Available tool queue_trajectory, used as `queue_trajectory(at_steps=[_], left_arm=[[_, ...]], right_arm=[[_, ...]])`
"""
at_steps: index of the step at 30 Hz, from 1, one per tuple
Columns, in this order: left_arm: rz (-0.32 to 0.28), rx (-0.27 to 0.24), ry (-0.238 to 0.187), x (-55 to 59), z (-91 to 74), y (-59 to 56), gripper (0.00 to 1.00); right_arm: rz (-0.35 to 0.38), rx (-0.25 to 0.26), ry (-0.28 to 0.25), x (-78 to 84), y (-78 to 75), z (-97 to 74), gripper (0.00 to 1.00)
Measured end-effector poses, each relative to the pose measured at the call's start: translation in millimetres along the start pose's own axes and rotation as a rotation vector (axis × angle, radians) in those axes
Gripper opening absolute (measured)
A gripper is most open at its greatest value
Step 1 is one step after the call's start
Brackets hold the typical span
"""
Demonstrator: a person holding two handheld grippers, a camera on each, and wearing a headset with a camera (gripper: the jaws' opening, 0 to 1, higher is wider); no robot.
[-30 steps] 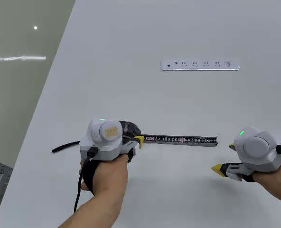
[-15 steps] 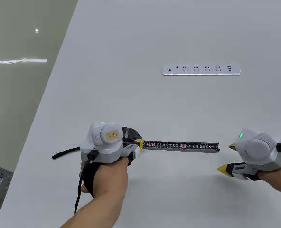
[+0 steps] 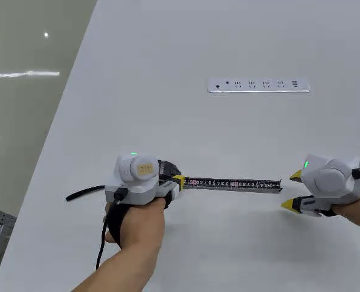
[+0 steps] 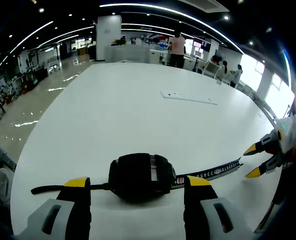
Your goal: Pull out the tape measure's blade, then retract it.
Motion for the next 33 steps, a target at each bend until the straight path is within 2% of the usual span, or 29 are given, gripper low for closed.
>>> queue_trajectory(at_steps=[1,5,14,18,25,33], left_arm=[[0.000,0.000,0.000,0.0,0.0,0.0,0.73],[-0.011,0.006,0.000,-1.1,3.1,-0.4,0.72],[-0.015,0.012,0.002,-3.1,7.6,-0.7,0.71],[-0.010,0.015,0.006,-5.1,10.2,-2.2,0.70],[-0.014,0.014,0.012,-5.7,13.6,-4.2,0.69],[-0.026,0.012,0.022,-2.3,15.9,-4.4,0.68]], right_arm=[[-0.002,-0.001,0.000,-0.1,-0.1,0.1,0.38],[-0.090,-0.051,0.000,-5.7,-3.5,3.4,0.36],[-0.156,-0.075,0.008,-12.5,-10.7,4.8,0.32],[-0.204,-0.106,0.021,-13.1,-16.2,7.8,0.31],[-0.235,-0.155,0.037,-14.2,-19.9,11.9,0.27],[-0.265,-0.182,0.052,-14.8,-22.4,14.6,0.25]])
Point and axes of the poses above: the centre of the closed fingertips' face, and the gripper's own axes: z roughly forward along the fingers, y roughly to its left, x roughly out of its underside, the point moved 10 cm from there along -z, roughly backward along the fingers, and after that the axes turned 4 degrees about z, right-handed, at the moved point
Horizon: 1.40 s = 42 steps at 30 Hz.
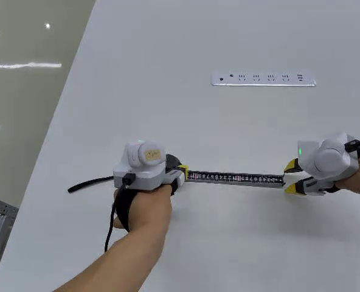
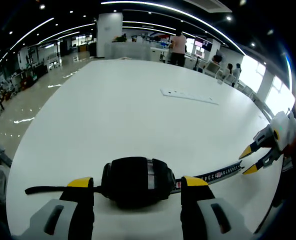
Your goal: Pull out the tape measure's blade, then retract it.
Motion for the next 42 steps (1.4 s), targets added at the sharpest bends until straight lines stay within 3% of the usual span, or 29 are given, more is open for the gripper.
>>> queue_trajectory(at_steps=[25,42], left_arm=[[-0.017,0.002,-0.002,2.1,3.1,4.6,0.66],[-0.017,0.012,-0.012,2.4,3.0,-0.1,0.59]], right_arm=[[-0.040,-0.053,0.011,-5.1,-3.5,11.4,0.18],[-0.047,-0.086,0.017,-5.0,-4.9,12.2,0.16]])
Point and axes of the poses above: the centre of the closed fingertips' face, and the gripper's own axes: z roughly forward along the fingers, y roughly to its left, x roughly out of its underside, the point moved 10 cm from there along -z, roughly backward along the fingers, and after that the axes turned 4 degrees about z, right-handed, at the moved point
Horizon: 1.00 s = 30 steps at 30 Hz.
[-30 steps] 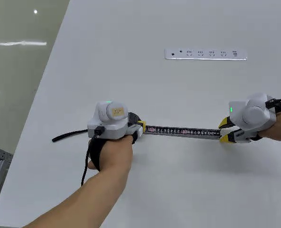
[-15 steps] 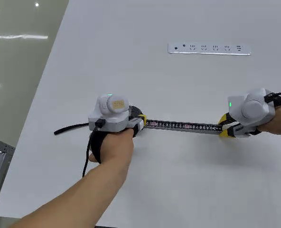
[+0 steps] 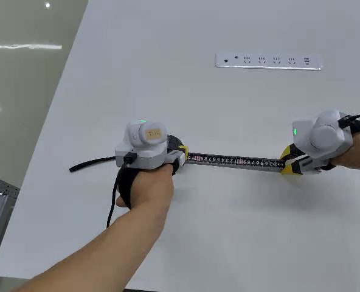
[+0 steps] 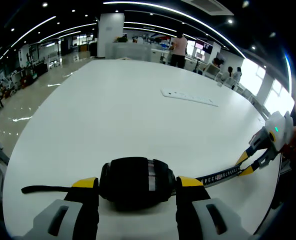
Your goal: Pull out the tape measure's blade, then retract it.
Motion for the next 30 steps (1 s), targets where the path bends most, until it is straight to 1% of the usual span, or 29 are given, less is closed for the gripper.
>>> queue_trajectory(at_steps=[5,9,15,22,30], left_arm=[[0.001,-0.001,0.000,0.0,0.2,-0.1,0.59],[0.002,0.009,0.005,-0.3,0.6,1.0,0.59],[0.022,0.010,-0.009,0.8,0.2,1.5,0.58],[0.031,0.018,-0.022,1.7,-0.2,2.5,0.57],[0.034,0.021,-0.026,3.4,-0.2,2.2,0.56]], right_arm=[[-0.007,-0.003,0.005,-0.2,0.3,-0.1,0.15],[-0.008,-0.002,0.004,-0.2,0.7,-0.2,0.15],[-0.002,-0.002,0.000,0.4,0.5,-0.2,0.15],[0.002,-0.001,-0.003,0.6,1.0,-0.4,0.14],[0.022,0.010,-0.012,-0.7,1.4,-0.3,0.14]])
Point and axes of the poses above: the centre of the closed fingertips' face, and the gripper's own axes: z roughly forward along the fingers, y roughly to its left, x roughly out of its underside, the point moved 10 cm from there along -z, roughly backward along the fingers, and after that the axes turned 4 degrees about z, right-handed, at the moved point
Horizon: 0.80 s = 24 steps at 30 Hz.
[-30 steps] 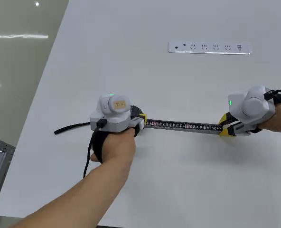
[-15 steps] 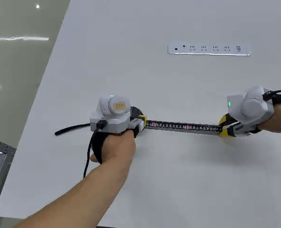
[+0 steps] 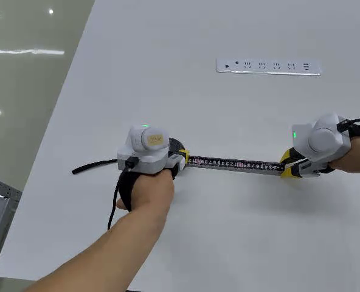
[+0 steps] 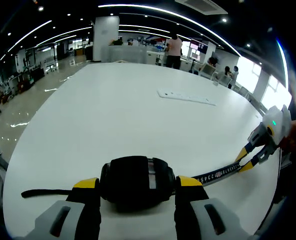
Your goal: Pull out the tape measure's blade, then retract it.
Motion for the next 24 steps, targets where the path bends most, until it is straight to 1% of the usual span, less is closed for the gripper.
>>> queue_trajectory(at_steps=[8,24], left_arm=[[0.009,0.004,-0.003,0.1,0.1,1.2,0.56],[0.007,0.009,-0.002,0.5,1.5,1.5,0.56]], right_arm=[[-0.001,0.000,-0.006,-5.6,-1.0,1.7,0.14],[-0.006,-0.002,-0.023,-19.0,-3.1,8.4,0.14]])
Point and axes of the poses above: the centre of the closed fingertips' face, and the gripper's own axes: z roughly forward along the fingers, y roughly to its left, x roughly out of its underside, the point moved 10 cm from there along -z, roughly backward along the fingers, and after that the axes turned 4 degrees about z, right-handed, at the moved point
